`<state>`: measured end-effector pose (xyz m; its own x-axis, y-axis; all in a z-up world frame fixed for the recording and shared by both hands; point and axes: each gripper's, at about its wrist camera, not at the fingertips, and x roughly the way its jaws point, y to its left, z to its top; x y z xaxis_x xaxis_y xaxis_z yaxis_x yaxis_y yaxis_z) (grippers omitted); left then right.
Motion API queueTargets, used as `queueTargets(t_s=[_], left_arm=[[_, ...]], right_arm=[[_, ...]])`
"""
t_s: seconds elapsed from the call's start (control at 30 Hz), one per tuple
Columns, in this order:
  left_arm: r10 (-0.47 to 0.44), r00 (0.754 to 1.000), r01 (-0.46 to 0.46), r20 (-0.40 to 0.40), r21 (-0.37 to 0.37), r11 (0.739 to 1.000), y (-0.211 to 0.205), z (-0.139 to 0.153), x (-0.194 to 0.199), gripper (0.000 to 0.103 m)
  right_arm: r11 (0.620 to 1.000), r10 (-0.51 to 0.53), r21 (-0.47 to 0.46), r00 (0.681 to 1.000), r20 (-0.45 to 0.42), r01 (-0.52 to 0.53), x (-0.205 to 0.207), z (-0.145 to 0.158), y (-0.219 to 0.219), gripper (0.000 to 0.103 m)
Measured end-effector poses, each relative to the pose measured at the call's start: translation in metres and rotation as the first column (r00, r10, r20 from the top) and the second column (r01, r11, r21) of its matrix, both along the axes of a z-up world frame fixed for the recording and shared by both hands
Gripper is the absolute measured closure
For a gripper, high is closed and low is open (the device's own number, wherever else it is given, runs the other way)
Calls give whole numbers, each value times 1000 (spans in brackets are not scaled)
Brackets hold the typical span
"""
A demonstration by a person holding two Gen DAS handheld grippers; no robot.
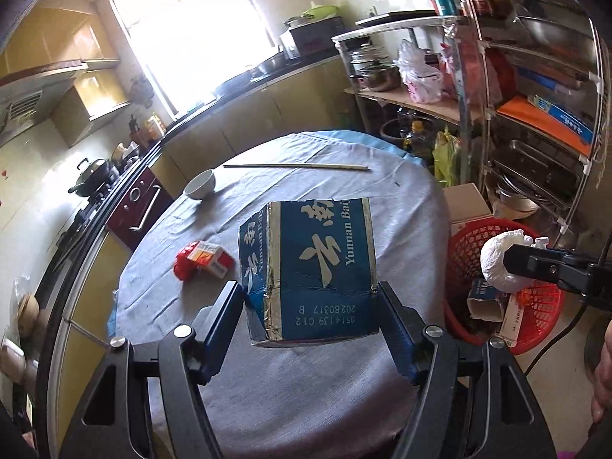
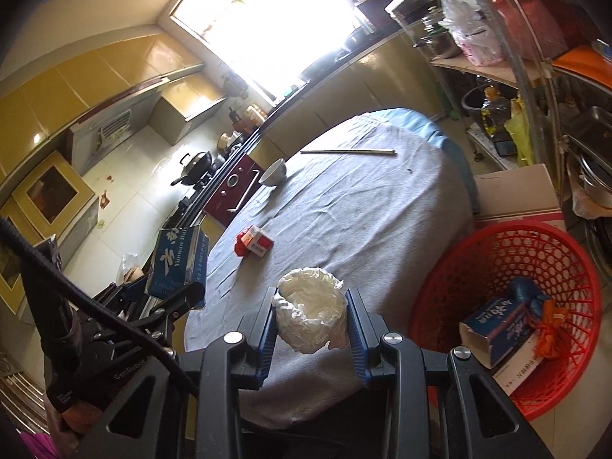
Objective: Collect trash
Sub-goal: 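Carry the blue box and white bag toward the red basket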
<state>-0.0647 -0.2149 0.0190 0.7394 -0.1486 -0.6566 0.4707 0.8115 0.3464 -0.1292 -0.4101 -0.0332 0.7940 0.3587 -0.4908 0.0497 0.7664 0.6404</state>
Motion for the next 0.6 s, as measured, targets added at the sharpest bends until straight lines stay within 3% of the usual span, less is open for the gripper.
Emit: queueTargets(t_s=[0.6], left_arm=[[-100,994,102,-34,40,994,-41,-16,-12,32]], right_arm=[[995,-91,35,995,-32,92,-21,-17,-43,67]])
